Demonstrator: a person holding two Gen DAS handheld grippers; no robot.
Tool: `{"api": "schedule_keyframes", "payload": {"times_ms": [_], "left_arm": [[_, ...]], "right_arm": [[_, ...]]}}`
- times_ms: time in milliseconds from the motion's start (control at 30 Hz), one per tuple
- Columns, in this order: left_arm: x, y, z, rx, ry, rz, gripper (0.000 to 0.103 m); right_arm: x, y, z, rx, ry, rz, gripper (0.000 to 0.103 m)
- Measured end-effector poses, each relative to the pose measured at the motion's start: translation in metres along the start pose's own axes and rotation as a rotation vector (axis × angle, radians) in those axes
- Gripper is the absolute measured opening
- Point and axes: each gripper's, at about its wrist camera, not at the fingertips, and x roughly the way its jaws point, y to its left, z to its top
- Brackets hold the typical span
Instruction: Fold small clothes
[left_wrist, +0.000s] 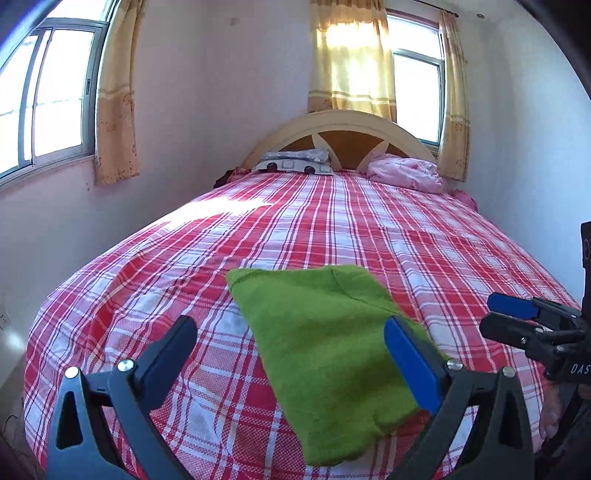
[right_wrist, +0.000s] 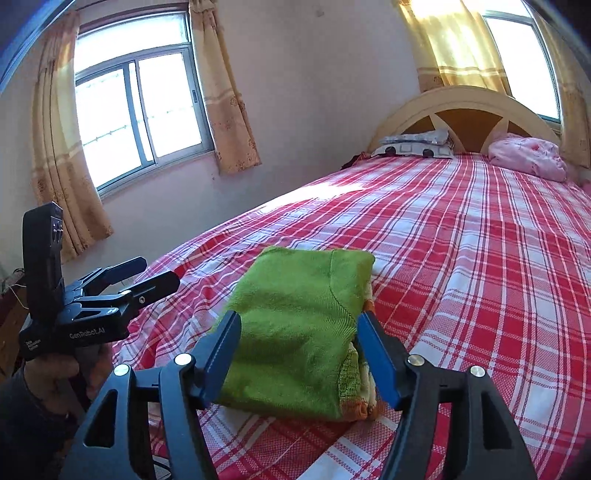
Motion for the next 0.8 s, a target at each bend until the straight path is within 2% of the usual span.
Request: {"api": "schedule_keyframes", "payload": {"times_ms": [367, 800], "left_arm": [[-0.016, -0.007, 0.007, -0.001, -0.050, -0.012, 0.103], [-0.019, -0.005, 0.009, -0.012, -0.054, -0.002, 0.103]], "right_arm": [[-0.025, 0.004, 0.006, -0.006, -0.063, -0.059, 0.069], [-0.028, 0.006, 0.008, -0.005, -0.082, -0.061, 0.069]]}}
